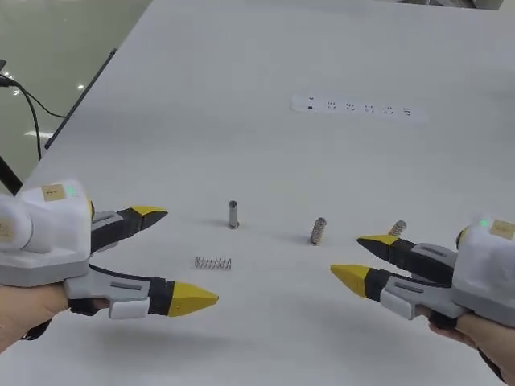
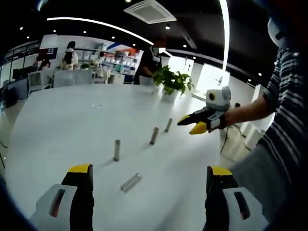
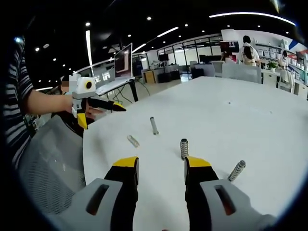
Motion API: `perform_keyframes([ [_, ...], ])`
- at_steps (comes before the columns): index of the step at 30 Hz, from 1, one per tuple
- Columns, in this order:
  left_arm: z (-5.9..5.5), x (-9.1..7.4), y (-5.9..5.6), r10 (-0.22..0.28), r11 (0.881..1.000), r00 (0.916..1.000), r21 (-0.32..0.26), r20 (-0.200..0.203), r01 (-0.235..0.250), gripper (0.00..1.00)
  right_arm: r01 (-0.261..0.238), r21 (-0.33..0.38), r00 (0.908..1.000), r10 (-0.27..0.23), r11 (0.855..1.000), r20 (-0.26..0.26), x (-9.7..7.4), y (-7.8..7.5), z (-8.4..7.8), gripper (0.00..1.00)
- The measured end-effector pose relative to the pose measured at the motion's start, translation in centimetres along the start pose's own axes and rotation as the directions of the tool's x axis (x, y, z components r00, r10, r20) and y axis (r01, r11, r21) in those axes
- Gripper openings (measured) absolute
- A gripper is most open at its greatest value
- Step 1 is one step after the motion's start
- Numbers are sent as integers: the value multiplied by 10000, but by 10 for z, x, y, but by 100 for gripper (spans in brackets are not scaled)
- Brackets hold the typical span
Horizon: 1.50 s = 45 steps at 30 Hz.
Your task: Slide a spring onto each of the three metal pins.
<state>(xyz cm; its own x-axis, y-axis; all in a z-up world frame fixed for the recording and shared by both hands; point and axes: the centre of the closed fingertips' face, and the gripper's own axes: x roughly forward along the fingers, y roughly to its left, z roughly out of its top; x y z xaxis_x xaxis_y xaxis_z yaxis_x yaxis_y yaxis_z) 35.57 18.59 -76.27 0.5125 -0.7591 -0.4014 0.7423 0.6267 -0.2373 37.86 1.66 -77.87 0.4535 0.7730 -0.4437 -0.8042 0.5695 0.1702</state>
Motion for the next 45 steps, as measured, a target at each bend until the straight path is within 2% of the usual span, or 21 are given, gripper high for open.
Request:
perform_keyframes([
  [6,-12,4,-6,-393,9992,9991,100,-167,394,95,-105,-797,9965,39,9968,-830,7,7,-19,36],
  [9,-17,4,-6,-527,9986,9983,92,-235,529,94,-374,-1127,9935,248,9929,-1112,11,16,-21,36],
  [12,-19,2,-5,-645,9979,9976,84,-237,648,94,-738,-1587,9845,465,9846,-1690,16,24,-24,35],
  [17,-20,0,-4,-723,9972,9971,171,-247,728,93,-1303,-2196,9726,816,9668,-2178,29,36,-18,34],
  [20,-21,-1,-3,-760,9969,9968,199,-264,766,93,-1656,-2775,9608,914,9463,-2617,42,40,-16,33],
  [21,-21,-1,-3,-767,9968,9966,217,-295,773,93,-1830,-3061,9535,928,9343,-2869,48,41,-15,33],
  [24,-24,-2,-3,-769,9967,9963,217,-382,778,93,-2175,-3397,9446,1097,9151,-3093,62,49,-8,32],
  [25,-26,-3,-3,-779,9966,9960,236,-448,790,93,-2482,-3531,9307,1209,9021,-3453,68,51,-8,32],
  [26,-26,-3,-3,-771,9966,9958,251,-497,784,93,-2540,-3666,9279,1187,8950,-3533,70,52,-8,30],
  [27,-26,-4,-2,-769,9966,9957,264,-511,783,93,-2665,-4016,9211,1088,8762,-3738,75,52,-6,29],
  [29,-27,-5,-1,-741,9968,9959,259,-517,755,92,-2980,-4205,9085,1194,8570,-4006,85,57,-3,27],
  [30,-27,-5,0,-731,9969,9960,245,-511,744,92,-3072,-4269,9071,1260,8505,-4016,89,60,0,28],
  [31,-27,-5,0,-734,9969,9960,243,-507,747,92,-3321,-4393,8972,1357,8347,-4202,93,64,0,28],
  [32,-27,-4,1,-721,9970,9962,259,-489,734,92,-3428,-4449,8915,1371,8274,-4318,96,67,1,28],
  [33,-27,-4,2,-695,9971,9964,278,-493,710,92,-3537,-4620,8878,1364,8133,-4396,101,69,2,28],
  [35,-26,-4,2,-657,9972,9965,326,-521,674,92,-3687,-4732,8781,1327,8001,-4598,107,72,3,28],
  [36,-26,-4,2,-635,9971,9965,377,-547,656,92,-3780,-4877,8748,1312,7869,-4663,111,74,4,28],
  [39,-26,-3,3,-609,9972,9966,395,-551,631,92,-4000,-4851,8641,1435,7776,-4825,121,80,5,27],
  [42,-26,-4,3,-586,9973,9968,405,-547,608,92,-4257,-4997,8495,1430,7544,-5078,130,84,3,26],
  [43,-25,-4,4,-559,9974,9970,421,-527,582,92,-4386,-5016,8413,1445,7457,-5209,133,85,2,26],
  [45,-24,-4,4,-534,9977,9974,399,-480,554,92,-4546,-4951,8277,1458,7405,-5419,139,87,-2,25],
])
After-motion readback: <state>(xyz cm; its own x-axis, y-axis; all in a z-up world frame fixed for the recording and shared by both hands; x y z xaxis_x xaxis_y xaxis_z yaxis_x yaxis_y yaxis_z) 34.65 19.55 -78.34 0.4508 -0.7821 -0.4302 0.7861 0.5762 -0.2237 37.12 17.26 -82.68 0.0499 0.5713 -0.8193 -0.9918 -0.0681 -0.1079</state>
